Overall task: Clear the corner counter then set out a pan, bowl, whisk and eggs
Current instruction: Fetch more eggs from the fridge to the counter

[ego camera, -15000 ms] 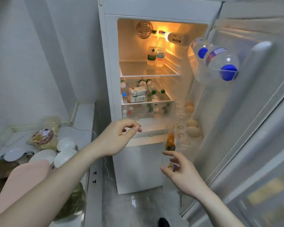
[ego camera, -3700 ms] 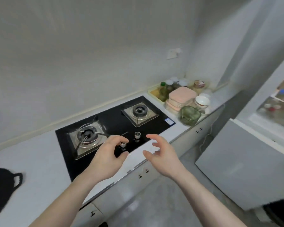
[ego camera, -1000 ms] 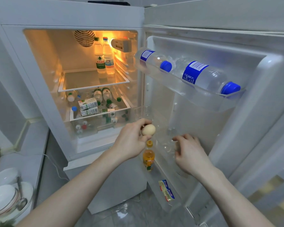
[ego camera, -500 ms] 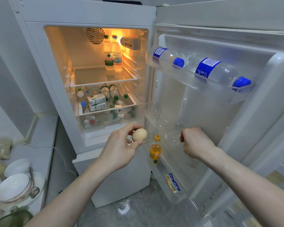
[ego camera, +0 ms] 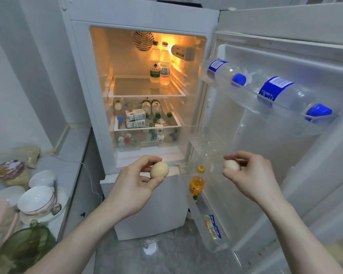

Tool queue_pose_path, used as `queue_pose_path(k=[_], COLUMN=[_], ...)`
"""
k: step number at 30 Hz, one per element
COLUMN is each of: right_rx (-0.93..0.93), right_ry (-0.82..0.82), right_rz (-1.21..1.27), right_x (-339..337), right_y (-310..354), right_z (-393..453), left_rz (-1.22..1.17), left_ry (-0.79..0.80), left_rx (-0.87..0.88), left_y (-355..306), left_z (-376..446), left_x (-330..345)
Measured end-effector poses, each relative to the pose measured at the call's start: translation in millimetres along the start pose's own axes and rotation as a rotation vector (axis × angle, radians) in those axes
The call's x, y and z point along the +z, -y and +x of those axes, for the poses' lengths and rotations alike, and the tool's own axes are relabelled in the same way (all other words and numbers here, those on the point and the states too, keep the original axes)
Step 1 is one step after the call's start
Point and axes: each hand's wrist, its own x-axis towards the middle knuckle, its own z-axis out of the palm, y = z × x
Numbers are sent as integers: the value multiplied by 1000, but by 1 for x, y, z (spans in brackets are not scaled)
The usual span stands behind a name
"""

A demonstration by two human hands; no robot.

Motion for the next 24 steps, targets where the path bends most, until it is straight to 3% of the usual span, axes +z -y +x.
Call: queue_pose_path(k=[4,8,17,24], right_rx=[6,-41,-248,-411], right_ry=[158,403,858,1149], right_rz=[435,596,619,617], right_x=[6,42,118,131], right_y=[21,44,71,97], right_z=[-6,-8,-33,-105], left_rz=[-53,-59,-22,87], left_ry=[-90,-236,-591,-829], left_rx=[-53,-131,-417,-619], left_y=[-3,-1,6,-22], left_z=[-15,-37,-133,-254], left_x=[-9,-16,-20,-19])
